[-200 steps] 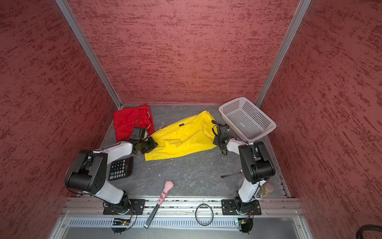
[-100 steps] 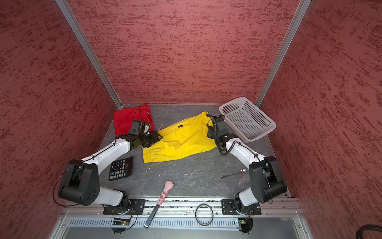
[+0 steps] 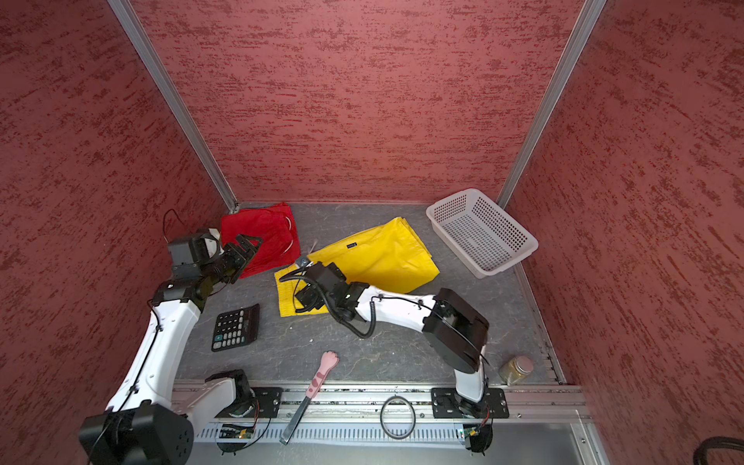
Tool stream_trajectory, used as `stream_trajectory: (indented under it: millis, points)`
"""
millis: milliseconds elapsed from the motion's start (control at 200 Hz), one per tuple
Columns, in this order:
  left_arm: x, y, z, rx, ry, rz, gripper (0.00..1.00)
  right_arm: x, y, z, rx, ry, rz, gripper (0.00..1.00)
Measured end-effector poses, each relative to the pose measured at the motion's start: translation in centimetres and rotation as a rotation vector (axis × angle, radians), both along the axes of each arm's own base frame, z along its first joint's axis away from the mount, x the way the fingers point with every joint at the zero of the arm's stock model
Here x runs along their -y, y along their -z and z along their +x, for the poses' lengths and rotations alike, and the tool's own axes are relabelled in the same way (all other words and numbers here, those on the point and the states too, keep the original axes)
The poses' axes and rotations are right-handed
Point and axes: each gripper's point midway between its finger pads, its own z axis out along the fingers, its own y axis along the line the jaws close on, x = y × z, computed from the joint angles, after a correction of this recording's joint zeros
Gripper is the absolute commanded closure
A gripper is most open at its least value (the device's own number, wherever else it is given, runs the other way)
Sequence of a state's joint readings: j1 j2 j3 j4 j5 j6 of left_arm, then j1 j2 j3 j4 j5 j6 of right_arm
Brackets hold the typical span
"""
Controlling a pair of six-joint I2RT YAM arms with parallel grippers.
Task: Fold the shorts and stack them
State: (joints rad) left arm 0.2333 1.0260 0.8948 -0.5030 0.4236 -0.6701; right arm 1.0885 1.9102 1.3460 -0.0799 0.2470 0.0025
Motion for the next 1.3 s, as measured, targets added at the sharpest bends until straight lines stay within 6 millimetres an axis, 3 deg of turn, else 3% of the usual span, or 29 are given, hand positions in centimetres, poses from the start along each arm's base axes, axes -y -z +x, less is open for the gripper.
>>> stream_trajectory:
  millis: [140, 235, 501, 606, 686, 837, 897, 1032, 1127, 1297]
  points:
    - [-2.2, 2.7, -1.4, -0.061, -0.064, -0.100, 0.01, -3.8, 2.9, -3.4, 0.027, -0.159, -0.095, 0.01]
    - [-3.1, 3.8, -2.1, -0.084, -0.095, -0.151, 0.01, -5.3, 4.4, -4.1, 0.036, -0.223, -0.134, 0.01]
    - [-2.4, 4.1, -2.3, -0.084, -0.061, -0.195, 0.00, -6.1, 9.5, -4.1, 0.013, -0.278, -0.231, 0.05]
    - [-2.1, 5.1, -2.5, -0.105, -0.056, -0.220, 0.00, -6.3, 9.9, -3.8, 0.021, -0.275, -0.236, 0.09]
    - [-1.9, 6.2, -2.7, -0.133, -0.058, -0.244, 0.01, -6.5, 10.0, -3.6, 0.028, -0.268, -0.235, 0.23]
    - [-1.7, 7.2, -2.9, -0.165, -0.058, -0.258, 0.01, -6.4, 10.7, -2.5, 0.012, -0.221, -0.221, 0.86]
    - [-1.5, 7.4, -2.9, -0.171, -0.054, -0.254, 0.00, -6.4, 10.9, -2.2, 0.001, -0.211, -0.214, 1.00]
    - [-1.1, 8.3, -3.2, -0.196, -0.048, -0.242, 0.00, -6.3, 10.8, -1.6, -0.024, -0.190, -0.183, 1.00]
    - [-0.4, 10.2, -3.7, -0.238, -0.040, -0.256, 0.00, -6.3, 10.6, -1.4, -0.064, -0.187, -0.140, 1.00]
    - [1.8, 12.7, -3.9, -0.307, 0.000, -0.278, 0.01, -5.0, 8.1, -0.7, -0.187, -0.163, 0.031, 1.00]
